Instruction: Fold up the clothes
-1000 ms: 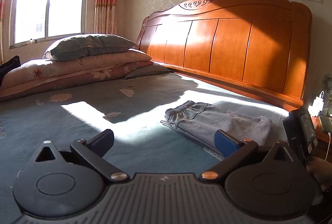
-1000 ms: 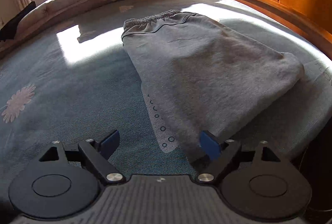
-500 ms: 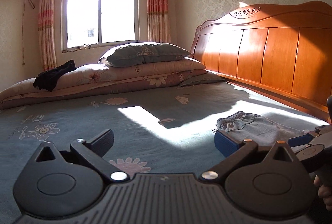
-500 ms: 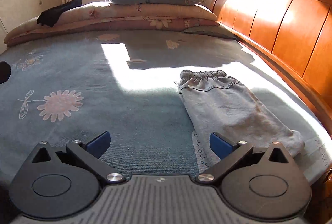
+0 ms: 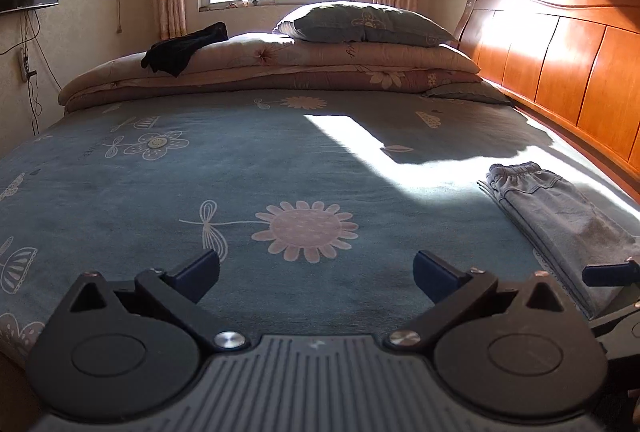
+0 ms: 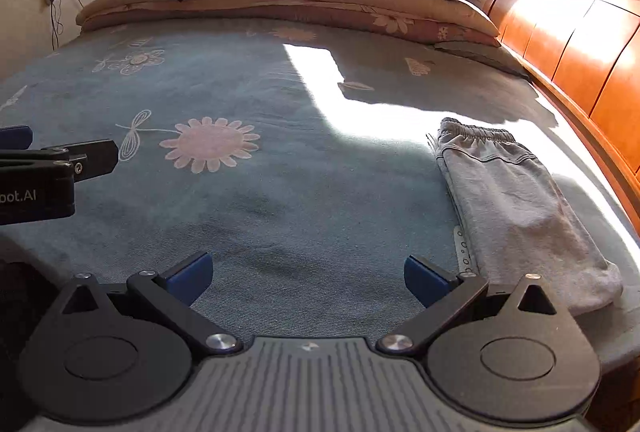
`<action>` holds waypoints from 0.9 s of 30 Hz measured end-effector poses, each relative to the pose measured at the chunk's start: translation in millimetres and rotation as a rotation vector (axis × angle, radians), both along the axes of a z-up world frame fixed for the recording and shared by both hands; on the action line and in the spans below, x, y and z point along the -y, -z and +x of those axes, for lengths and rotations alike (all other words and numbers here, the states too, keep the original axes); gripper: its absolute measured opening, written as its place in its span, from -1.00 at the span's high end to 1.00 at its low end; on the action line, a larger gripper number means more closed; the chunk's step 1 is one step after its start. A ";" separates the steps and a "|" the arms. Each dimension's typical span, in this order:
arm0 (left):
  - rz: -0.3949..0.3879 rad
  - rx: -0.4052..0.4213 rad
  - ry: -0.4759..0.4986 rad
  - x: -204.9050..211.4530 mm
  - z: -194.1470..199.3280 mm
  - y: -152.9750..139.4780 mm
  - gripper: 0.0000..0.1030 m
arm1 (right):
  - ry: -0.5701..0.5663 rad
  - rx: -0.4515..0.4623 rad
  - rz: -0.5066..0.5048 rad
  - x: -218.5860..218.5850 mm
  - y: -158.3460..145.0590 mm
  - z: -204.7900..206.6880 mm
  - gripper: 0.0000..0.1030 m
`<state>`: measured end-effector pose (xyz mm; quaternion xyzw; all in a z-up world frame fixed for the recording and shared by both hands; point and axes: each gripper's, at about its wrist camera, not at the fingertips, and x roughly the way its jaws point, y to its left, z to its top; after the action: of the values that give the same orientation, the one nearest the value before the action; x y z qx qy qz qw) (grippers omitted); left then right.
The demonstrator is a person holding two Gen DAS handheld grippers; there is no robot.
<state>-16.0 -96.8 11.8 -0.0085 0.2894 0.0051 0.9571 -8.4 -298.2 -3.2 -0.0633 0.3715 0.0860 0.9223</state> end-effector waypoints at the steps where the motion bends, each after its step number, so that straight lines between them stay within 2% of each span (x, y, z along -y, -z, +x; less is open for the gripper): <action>1: -0.004 -0.019 -0.007 -1.2 -0.2 1.2 -0.99 | -0.004 -0.005 0.011 -0.6 -0.4 0.2 -1.00; 8: -0.053 -0.109 0.014 -2.5 2.6 0.4 -0.99 | 0.010 -0.030 0.074 -5.6 -4.6 0.3 -1.00; 15: -0.076 -0.203 0.004 -2.0 8.7 20.3 -0.99 | 0.013 -0.033 0.053 -8.2 1.2 -6.2 -1.00; 27: -0.088 -0.269 -0.022 -7.1 11.4 29.6 -0.99 | 0.024 -0.073 0.031 -6.2 7.6 -6.0 -1.00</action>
<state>-4.5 -89.7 -17.8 -0.0528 0.4151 0.0038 0.9082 -14.4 -291.9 -10.9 -0.0414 0.4044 0.0831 0.9098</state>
